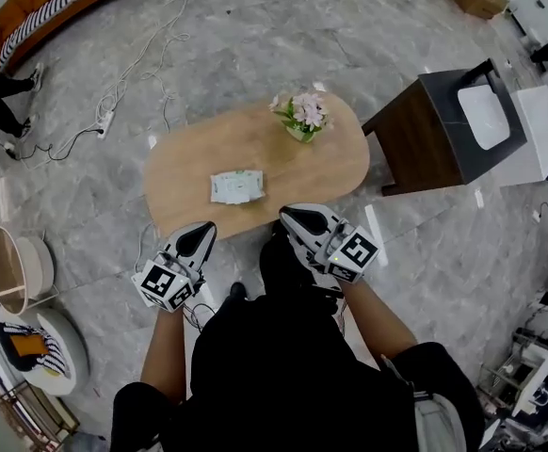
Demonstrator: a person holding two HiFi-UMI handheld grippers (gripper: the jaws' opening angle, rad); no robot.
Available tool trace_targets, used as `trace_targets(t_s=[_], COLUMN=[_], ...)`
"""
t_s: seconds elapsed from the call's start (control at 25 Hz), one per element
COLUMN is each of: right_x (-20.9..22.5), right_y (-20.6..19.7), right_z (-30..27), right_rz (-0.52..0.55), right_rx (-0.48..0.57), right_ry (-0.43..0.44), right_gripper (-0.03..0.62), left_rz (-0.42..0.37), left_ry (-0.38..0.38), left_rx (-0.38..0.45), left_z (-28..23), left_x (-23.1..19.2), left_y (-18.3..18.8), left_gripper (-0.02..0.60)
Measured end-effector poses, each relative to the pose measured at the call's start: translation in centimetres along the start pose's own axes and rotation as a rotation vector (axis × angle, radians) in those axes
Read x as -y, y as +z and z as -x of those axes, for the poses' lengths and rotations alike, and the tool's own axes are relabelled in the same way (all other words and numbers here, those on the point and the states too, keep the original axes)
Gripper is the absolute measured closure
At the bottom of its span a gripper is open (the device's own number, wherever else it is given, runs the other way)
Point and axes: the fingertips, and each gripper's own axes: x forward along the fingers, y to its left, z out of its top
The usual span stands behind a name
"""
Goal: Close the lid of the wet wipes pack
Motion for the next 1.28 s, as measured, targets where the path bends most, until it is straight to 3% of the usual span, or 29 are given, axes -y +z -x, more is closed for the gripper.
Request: trace_targets(t_s=[0.24,0.56,0.88,0.96,1.28], right_x=[7.4,11.3,12.7,12.7,13.7], right_y=[0.0,-3.8,-12.3,-14.7,-25.4], right_z=[-3.0,-5.8,-9.0,-9.4,-10.8], right_rz=[-0.014,-0.047,-0.042,-0.017,0.051], right_rx=[-0.057,-0.165,-0.318,-0.365,-0.544], right_ry=[0.079,0.182,0.182,0.186,0.201], right_gripper=[0.582,0.563,0.518,0.515,0.511], left_rz=[0.013,0.013,0.011,0.011,-0.065], left_ry=[0.081,0.153,0.040,-0.011,-0.167], left_rx=[-0.023,-0.110,-0.246,-0.288,-0.461], left_z=[-3.8,-5.9,-6.8,-7.1,-8.4], left_x=[-4.4,-7.5,-12.0,-13.1,-16.3], left_y=[1.4,-0.4,-8.1,-10.5,-20.2], left_gripper=[0.565,0.563,0.563,0.522,0.502])
